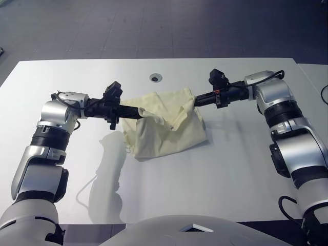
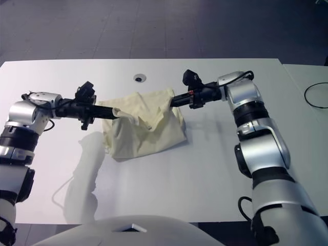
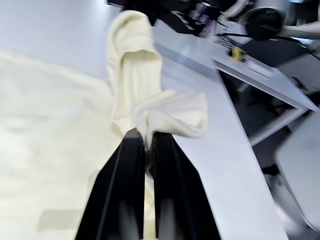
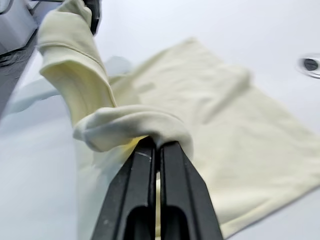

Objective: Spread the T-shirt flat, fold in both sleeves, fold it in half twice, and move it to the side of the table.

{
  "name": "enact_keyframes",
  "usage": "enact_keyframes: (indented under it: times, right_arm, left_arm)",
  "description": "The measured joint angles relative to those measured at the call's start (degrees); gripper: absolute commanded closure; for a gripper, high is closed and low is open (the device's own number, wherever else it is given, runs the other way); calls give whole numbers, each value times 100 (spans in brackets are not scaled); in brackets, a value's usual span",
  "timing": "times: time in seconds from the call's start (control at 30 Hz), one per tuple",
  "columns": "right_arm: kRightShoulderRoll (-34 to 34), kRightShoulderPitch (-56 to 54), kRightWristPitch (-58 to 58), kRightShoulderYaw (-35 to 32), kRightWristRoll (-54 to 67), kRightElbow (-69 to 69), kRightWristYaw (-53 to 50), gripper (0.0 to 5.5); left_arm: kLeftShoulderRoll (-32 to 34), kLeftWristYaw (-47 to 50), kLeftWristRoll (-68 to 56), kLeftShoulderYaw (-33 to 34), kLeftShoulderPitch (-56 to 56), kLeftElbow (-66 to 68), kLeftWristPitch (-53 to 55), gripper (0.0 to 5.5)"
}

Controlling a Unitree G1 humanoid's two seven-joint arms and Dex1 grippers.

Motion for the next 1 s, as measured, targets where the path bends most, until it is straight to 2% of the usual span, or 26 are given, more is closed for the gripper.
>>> enact_keyframes:
  times: [0.23, 0.57, 0.73, 0.83, 1.0]
  right_arm:
    - [539, -543, -708, -559, -428, 1475, -1175, 550]
    - [1021, -679, -1115, -1300, -746, 1979, -2921, 550]
    - [1076, -627, -1227, -1359, -1015, 2010, -3217, 550]
    - [1139, -37, -1383, -1171, -1343, 2008, -3131, 550]
    - [1056, 570, -1955, -775, -1791, 1706, -3020, 550]
  left_arm:
    - [-331, 220, 529, 407, -538, 1529, -557, 547]
    - [-638, 749, 803, 931, -811, 1934, -637, 547]
    - [-948, 1100, 1317, 731, -542, 1653, -1008, 547]
    - [-1293, 1412, 1680, 392, 66, 1237, -1257, 547]
    - [-1323, 1677, 2180, 47, 655, 465, -1705, 547]
